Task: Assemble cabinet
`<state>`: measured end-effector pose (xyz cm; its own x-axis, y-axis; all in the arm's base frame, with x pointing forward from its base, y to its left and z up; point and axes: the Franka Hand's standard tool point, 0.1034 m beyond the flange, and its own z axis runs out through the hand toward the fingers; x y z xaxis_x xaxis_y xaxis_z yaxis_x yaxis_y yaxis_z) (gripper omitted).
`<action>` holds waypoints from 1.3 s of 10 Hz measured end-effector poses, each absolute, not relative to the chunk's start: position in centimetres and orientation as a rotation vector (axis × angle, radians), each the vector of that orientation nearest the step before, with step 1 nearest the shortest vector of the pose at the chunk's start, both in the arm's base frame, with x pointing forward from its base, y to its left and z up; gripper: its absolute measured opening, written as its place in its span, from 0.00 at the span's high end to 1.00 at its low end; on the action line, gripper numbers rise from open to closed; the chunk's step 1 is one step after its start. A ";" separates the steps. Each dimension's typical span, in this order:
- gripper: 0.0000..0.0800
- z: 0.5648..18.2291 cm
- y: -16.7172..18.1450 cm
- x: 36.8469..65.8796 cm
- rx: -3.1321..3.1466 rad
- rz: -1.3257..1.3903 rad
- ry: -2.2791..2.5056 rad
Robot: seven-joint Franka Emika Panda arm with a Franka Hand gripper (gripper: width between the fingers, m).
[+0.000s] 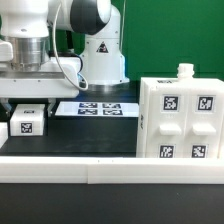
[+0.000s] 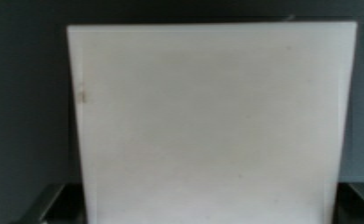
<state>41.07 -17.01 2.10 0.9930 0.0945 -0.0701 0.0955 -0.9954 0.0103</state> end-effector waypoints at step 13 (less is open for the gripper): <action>0.30 16.1 -0.6 50.6 3.149 -0.152 -0.298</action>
Offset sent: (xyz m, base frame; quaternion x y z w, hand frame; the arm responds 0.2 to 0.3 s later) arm 0.0006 0.0427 0.0775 0.0053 -0.0230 0.0589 0.9980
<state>50.57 -0.61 16.13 0.9777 -0.1857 -0.0980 -0.1881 -0.9820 -0.0160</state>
